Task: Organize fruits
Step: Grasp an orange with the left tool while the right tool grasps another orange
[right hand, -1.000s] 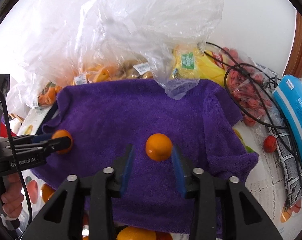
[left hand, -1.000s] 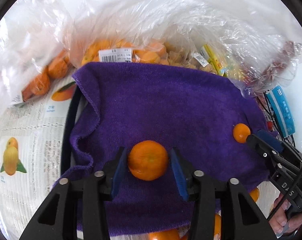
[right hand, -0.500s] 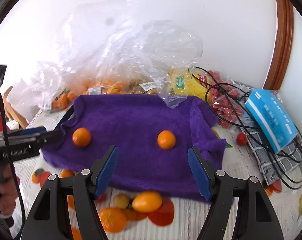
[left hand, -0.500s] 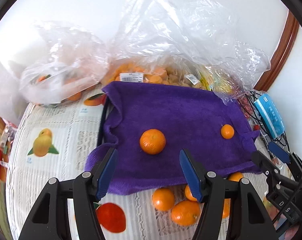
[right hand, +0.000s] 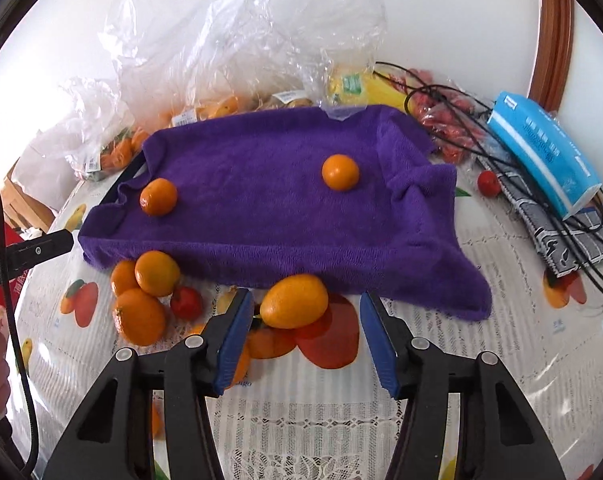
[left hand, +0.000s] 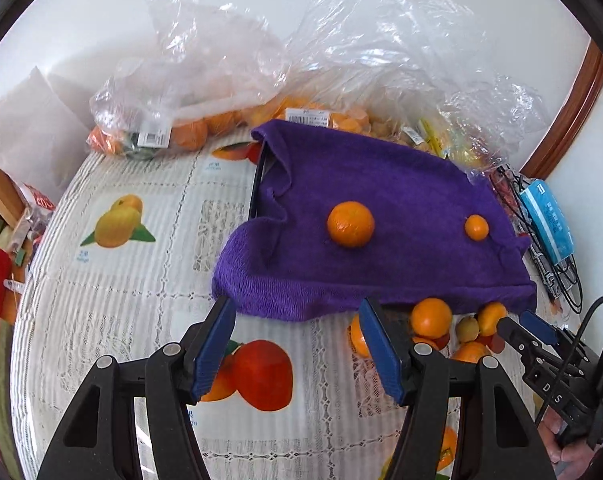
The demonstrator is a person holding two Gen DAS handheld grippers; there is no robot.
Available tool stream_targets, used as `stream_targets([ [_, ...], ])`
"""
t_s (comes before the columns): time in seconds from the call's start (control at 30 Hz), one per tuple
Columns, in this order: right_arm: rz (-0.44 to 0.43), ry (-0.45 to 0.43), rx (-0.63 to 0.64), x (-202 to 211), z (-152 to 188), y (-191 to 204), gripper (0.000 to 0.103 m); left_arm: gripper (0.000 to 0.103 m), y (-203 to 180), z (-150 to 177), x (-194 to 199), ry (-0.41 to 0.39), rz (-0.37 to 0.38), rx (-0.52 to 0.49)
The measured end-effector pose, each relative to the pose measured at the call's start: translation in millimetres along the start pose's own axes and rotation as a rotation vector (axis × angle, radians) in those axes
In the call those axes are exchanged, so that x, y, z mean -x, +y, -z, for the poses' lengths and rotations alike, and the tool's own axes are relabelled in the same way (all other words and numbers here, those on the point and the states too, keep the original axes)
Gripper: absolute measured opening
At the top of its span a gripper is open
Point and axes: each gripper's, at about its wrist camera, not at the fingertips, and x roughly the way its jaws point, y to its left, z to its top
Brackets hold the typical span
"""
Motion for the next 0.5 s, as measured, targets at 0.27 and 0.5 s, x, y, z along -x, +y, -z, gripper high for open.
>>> stream_targets([
  [0.27,-0.061,0.024,-0.075,-25,1,-8,0.056,0.062,5,7,-11,0.020,-0.004,-0.005],
  [0.5,-0.035,0.019,-0.015,-33,-1,1,0.042,0.062,0,7,-20,0.046,0.020,-0.013],
])
